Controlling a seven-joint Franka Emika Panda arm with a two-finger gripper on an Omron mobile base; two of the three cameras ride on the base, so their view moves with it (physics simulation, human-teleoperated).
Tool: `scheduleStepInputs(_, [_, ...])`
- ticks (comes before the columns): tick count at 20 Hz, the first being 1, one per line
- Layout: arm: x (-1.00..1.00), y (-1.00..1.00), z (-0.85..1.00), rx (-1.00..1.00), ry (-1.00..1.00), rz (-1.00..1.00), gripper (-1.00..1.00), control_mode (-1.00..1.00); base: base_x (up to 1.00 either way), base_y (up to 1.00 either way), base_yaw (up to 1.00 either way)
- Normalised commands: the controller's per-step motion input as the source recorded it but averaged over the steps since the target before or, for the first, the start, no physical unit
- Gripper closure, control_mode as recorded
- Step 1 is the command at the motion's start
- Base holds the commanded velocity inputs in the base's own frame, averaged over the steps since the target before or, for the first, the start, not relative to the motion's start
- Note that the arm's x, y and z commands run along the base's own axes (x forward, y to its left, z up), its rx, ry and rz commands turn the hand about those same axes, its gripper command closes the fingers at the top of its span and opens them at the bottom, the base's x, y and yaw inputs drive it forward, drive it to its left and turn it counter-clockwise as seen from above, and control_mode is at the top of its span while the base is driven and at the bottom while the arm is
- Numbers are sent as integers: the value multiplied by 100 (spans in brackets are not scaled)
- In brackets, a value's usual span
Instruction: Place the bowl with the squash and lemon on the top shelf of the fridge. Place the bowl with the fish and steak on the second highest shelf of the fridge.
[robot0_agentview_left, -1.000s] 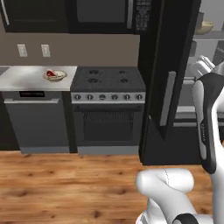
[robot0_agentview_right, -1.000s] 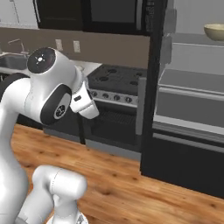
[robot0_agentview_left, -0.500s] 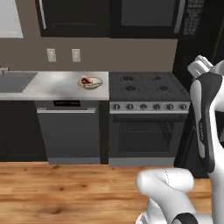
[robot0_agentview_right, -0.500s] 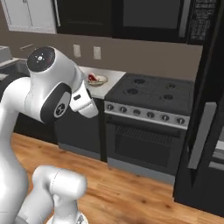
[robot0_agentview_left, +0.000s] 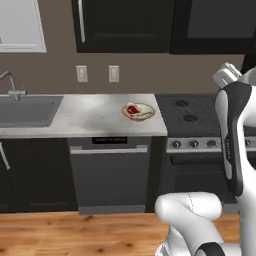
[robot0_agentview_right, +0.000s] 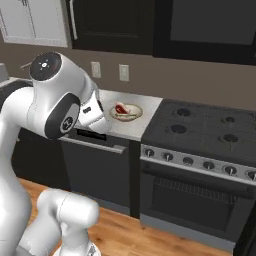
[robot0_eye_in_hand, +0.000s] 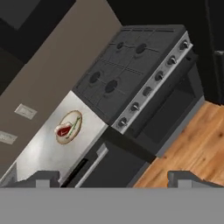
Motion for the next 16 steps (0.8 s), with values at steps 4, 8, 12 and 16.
scheduleStepInputs(4, [0,0,0,0,0,0,-100,100,100,50,-8])
scheduleStepInputs(8, [0,0,0,0,0,0,-100,100,96,37,-7])
scheduleStepInputs(12, [0,0,0,0,0,0,-100,100,79,22,-7])
scheduleStepInputs(16, [5,0,-20,0,0,0,-100,-100,25,2,0])
